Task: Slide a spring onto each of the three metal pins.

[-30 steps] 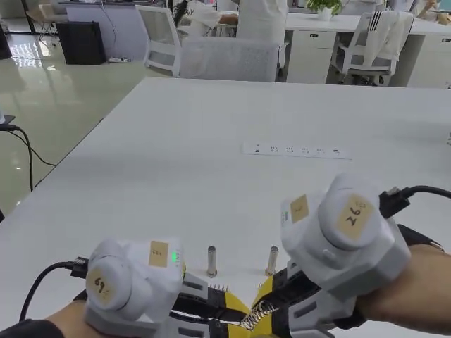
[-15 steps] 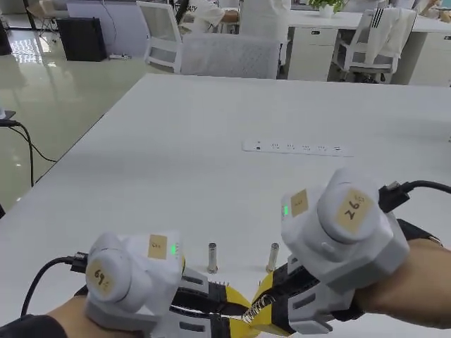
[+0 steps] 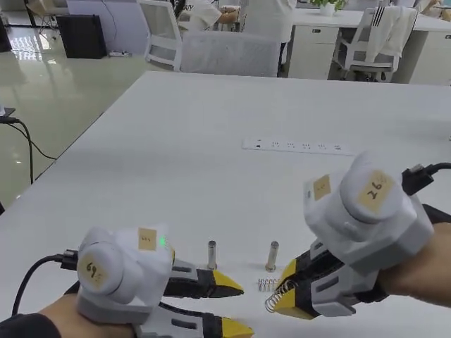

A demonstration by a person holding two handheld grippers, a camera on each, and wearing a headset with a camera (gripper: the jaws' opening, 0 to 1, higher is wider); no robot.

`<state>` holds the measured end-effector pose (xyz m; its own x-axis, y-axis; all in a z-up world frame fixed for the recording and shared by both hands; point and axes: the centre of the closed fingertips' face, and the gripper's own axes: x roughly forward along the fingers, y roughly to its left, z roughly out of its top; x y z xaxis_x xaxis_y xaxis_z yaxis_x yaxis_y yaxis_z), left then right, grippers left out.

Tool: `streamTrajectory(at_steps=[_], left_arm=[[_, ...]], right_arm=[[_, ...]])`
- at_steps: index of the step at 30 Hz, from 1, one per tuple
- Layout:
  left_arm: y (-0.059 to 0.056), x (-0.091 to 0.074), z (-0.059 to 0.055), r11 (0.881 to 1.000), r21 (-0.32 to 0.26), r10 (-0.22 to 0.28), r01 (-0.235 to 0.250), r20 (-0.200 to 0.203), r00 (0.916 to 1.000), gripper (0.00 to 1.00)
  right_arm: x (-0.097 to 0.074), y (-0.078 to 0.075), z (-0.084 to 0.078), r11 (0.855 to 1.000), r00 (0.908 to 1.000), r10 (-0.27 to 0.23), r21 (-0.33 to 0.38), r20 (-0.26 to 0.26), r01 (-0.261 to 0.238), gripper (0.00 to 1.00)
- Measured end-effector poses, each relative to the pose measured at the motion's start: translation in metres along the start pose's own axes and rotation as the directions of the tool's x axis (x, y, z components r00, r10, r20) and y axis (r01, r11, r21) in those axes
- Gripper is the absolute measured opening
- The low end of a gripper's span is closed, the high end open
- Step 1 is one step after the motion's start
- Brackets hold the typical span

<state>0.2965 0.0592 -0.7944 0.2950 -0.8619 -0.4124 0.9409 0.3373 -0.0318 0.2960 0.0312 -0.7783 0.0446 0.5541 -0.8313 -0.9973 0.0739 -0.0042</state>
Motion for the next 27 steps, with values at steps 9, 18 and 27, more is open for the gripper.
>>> streamTrajectory(at_steps=[9, 18, 27], left_arm=[[0.004, -0.009, -0.008, 0.998, -0.053, 0.032, -0.031, 0.009, 0.9994, 0.36], [0.013, -0.021, -0.014, 0.99, -0.104, 0.1, -0.096, 0.026, 0.9947, 0.46], [0.017, -0.035, -0.021, 0.978, -0.146, 0.155, -0.148, 0.037, 0.9872, 0.51]], right_arm=[[-0.018, -0.02, -0.019, 0.998, 0.9984, -0.044, 0.038, -0.034, 0.045, 0.08], [-0.04, -0.041, -0.032, 0.993, 0.9944, -0.087, 0.071, -0.061, 0.091, 0.08], [-0.057, -0.065, -0.045, 0.988, 0.9851, -0.125, 0.072, -0.117, 0.134, 0.08]])
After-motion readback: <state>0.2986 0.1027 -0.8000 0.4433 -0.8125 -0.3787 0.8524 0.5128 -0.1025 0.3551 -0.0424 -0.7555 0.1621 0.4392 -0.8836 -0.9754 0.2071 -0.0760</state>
